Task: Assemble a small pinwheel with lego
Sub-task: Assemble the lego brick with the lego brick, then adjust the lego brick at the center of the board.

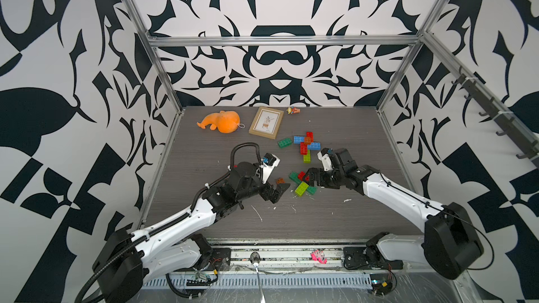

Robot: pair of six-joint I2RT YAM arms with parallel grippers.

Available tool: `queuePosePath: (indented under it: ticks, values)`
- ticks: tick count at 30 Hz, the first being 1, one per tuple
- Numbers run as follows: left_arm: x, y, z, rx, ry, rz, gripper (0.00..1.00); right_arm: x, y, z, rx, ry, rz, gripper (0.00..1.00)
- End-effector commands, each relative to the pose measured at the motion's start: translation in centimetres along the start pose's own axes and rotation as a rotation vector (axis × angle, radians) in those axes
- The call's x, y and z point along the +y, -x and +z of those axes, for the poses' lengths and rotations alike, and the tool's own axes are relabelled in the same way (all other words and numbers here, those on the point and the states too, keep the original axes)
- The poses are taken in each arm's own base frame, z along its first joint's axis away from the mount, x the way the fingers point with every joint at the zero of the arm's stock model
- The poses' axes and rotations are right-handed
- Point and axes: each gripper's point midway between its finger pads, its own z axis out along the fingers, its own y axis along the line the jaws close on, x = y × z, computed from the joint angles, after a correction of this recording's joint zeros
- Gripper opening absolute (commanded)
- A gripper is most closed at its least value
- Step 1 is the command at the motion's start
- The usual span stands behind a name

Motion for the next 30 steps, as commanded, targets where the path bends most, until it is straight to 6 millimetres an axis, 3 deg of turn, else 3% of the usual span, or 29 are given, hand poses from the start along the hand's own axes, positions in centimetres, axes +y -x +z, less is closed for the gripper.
queuePosePath:
  ticks: [1,3,5,9,14,23,30]
  values:
    - [1.9,-2.1,-1.1,0.066,0.110,-0.177,1.00,0.2,-0.4,0.3,0.000,0.058,-0.045,0.99]
    - [2.7,-2.9,-1.5,0.077,0.155,-0.236,1.00,0.3,-0.7,0.6,-0.001,0.083,-0.049,0.99]
    - [5.1,-4.2,-2.2,0.084,0.292,-0.421,1.00,0.3,-0.5,0.8,-0.018,0.093,-0.042,0.99]
    - [6.8,-5.8,-2.4,0.153,0.361,-0.575,1.00,-0.1,-0.5,1.3,-0.049,0.094,-0.035,0.98]
    - [8.1,-6.9,-2.4,0.174,0.445,-0.598,1.00,-1.0,-0.5,2.6,-0.050,0.076,-0.019,0.98]
    - [9.8,-8.3,-3.7,0.157,0.557,-0.636,1.00,-0.8,0.1,4.4,-0.038,0.111,-0.008,0.97]
    - [10.5,-9.1,-3.6,0.196,0.605,-0.651,1.00,-0.6,-1.5,4.4,-0.008,0.149,0.044,0.95]
